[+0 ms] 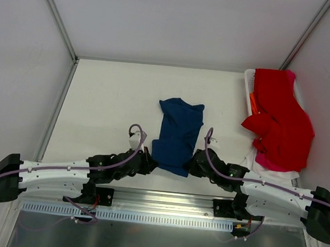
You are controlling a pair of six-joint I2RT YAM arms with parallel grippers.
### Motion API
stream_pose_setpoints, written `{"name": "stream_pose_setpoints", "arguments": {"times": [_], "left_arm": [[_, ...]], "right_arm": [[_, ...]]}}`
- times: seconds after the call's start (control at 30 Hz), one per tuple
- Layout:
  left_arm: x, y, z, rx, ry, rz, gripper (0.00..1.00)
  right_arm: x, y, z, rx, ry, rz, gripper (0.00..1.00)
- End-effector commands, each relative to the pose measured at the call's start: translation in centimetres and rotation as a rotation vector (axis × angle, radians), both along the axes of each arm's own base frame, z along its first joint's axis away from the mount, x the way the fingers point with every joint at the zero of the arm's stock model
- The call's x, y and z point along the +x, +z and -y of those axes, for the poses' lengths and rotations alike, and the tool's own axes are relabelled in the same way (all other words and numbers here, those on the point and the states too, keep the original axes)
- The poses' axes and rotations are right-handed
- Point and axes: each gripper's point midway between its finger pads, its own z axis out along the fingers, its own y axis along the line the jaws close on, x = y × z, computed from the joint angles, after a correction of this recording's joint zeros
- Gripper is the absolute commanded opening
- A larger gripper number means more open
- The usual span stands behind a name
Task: Fold and stack the t-shirts
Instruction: Grab one side of the 2/3 rectangular tshirt with both arms, then fold the long partially folded tshirt into a neat square
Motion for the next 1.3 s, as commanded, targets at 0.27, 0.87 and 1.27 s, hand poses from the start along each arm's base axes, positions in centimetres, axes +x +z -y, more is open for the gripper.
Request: {"name": "stream_pose_setpoints", "arguments": {"times": [0.27, 0.87, 1.27], "left_arm": [[3.9, 8.5, 2.1, 0.018, 0.062, 0.204, 0.0], [12.3, 12.9, 3.0, 0.025, 0.116, 0.21, 0.0], [19.4, 12.2, 3.4, 0.044, 0.139, 0.142, 0.0]], "right_arm": [[3.2, 5.3, 2.5, -0.207, -0.099, 0.109, 0.0], [10.0, 8.2, 1.5, -0.194, -0.128, -0.012, 0.01], [15.6, 6.2, -0.7, -0.194, -0.097, -0.152, 0.0]]}}
